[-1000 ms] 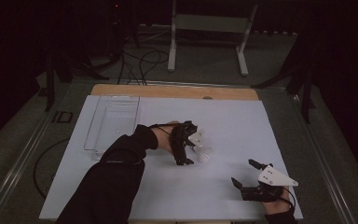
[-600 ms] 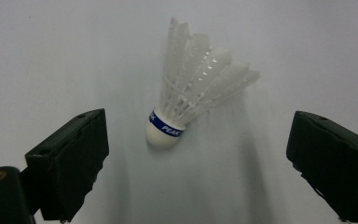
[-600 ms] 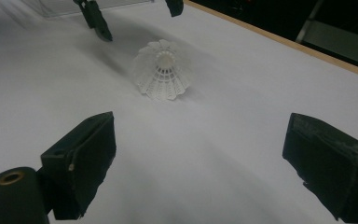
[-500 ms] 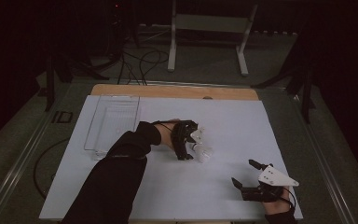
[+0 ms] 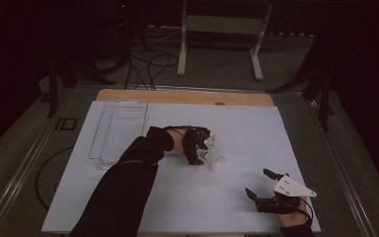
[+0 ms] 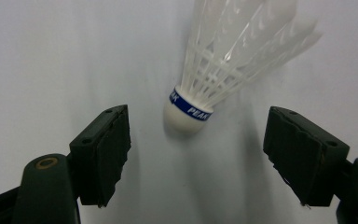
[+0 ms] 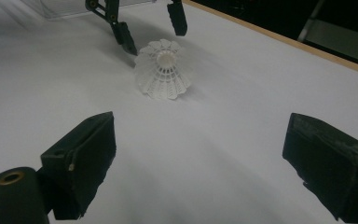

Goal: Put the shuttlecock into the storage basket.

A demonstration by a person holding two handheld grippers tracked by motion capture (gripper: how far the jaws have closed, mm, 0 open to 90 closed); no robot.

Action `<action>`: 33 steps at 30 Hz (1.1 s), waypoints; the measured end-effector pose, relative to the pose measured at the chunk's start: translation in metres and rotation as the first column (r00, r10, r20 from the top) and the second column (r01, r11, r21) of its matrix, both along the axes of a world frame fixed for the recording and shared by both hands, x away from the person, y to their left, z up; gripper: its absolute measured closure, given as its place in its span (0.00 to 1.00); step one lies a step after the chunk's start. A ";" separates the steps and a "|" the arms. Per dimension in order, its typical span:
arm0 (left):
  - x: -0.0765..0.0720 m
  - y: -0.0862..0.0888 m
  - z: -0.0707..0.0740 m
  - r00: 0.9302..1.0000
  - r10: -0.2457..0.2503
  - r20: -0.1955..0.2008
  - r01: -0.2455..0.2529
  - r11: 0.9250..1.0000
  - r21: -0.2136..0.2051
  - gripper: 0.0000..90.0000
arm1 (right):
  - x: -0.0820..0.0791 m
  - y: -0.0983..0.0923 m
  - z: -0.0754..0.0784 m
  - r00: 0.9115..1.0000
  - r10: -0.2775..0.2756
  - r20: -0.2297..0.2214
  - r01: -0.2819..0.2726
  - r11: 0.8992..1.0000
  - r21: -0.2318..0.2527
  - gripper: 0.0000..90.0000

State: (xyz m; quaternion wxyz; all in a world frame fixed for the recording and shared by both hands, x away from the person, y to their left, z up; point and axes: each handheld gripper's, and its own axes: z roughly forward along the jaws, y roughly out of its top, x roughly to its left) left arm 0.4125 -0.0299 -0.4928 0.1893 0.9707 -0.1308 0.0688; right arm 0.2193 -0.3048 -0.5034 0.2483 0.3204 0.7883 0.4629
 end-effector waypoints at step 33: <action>0.002 -0.016 -0.013 0.998 -0.052 0.021 0.052 0.998 0.022 0.57 | 0.000 -0.001 0.001 1.000 0.001 0.000 -0.001 1.000 0.005 0.11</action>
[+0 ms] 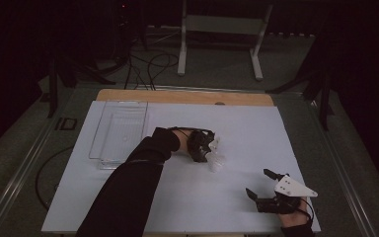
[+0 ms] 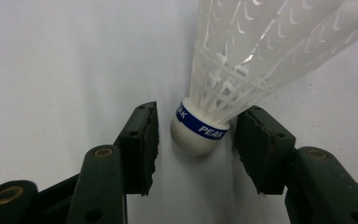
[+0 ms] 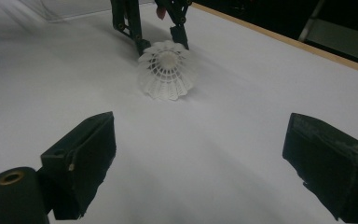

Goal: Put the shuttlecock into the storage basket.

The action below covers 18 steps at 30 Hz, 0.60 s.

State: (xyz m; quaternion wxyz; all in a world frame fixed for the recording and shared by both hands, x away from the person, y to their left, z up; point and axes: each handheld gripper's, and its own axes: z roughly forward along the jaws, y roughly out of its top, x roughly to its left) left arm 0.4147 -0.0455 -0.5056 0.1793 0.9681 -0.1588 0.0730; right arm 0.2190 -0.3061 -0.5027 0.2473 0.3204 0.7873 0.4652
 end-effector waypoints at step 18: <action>0.000 -0.001 0.008 0.997 0.070 -0.036 -0.070 0.997 0.016 0.72 | 0.000 0.000 0.000 1.000 -0.001 -0.001 0.001 1.000 0.001 0.11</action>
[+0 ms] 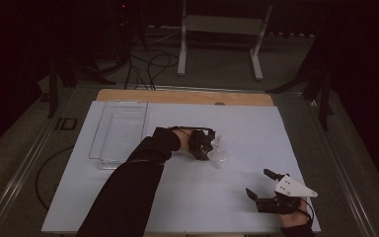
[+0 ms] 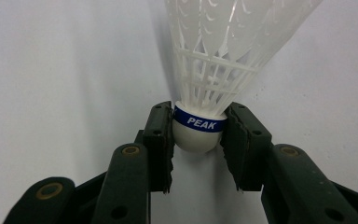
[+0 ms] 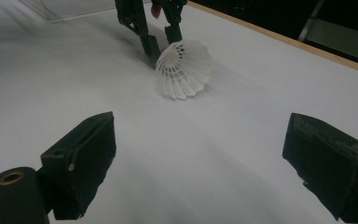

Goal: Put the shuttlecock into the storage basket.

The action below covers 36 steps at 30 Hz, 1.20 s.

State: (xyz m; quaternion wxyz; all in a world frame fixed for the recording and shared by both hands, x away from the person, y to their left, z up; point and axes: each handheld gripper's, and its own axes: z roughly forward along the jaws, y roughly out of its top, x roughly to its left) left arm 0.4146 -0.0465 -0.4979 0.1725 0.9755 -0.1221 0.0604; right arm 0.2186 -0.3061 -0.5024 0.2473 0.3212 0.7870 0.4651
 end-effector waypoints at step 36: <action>-0.017 0.015 0.041 0.954 0.276 -0.119 -0.277 0.961 0.006 0.72 | 0.000 0.002 0.000 1.000 -0.005 0.001 0.005 1.000 -0.012 0.11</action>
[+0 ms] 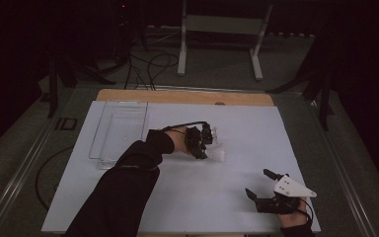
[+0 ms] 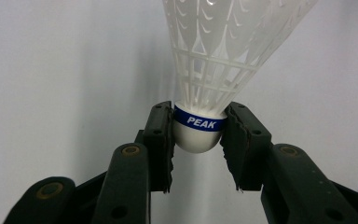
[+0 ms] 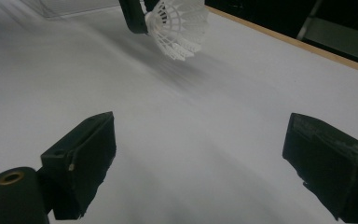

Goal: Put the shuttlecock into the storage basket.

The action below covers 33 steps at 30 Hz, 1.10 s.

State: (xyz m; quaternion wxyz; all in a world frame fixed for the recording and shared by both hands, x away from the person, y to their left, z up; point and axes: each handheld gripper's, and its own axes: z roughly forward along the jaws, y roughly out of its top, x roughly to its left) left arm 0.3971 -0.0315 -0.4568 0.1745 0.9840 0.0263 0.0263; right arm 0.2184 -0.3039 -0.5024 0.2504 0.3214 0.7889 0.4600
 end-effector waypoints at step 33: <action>-0.021 0.035 0.033 0.989 0.134 -0.069 -0.132 0.991 0.020 0.72 | 0.001 0.003 -0.002 1.000 -0.002 -0.014 0.002 1.000 -0.007 0.11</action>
